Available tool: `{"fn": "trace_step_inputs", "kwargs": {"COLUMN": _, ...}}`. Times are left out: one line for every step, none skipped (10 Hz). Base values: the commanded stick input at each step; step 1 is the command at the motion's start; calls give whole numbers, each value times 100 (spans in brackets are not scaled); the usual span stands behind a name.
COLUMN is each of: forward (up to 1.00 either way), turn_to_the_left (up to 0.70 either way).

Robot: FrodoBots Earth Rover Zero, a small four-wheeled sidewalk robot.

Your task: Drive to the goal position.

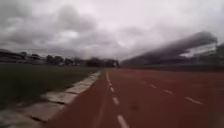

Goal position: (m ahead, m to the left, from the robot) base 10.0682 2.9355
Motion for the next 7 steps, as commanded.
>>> {"fn": "trace_step_inputs", "kwargs": {"forward": 70, "turn_to_the_left": 0}}
{"fn": "trace_step_inputs", "kwargs": {"forward": 70, "turn_to_the_left": 0}}
{"fn": "trace_step_inputs", "kwargs": {"forward": 70, "turn_to_the_left": 0}}
{"fn": "trace_step_inputs", "kwargs": {"forward": 70, "turn_to_the_left": 0}}
{"fn": "trace_step_inputs", "kwargs": {"forward": 70, "turn_to_the_left": 0}}
{"fn": "trace_step_inputs", "kwargs": {"forward": 70, "turn_to_the_left": 0}}
{"fn": "trace_step_inputs", "kwargs": {"forward": 70, "turn_to_the_left": 0}}
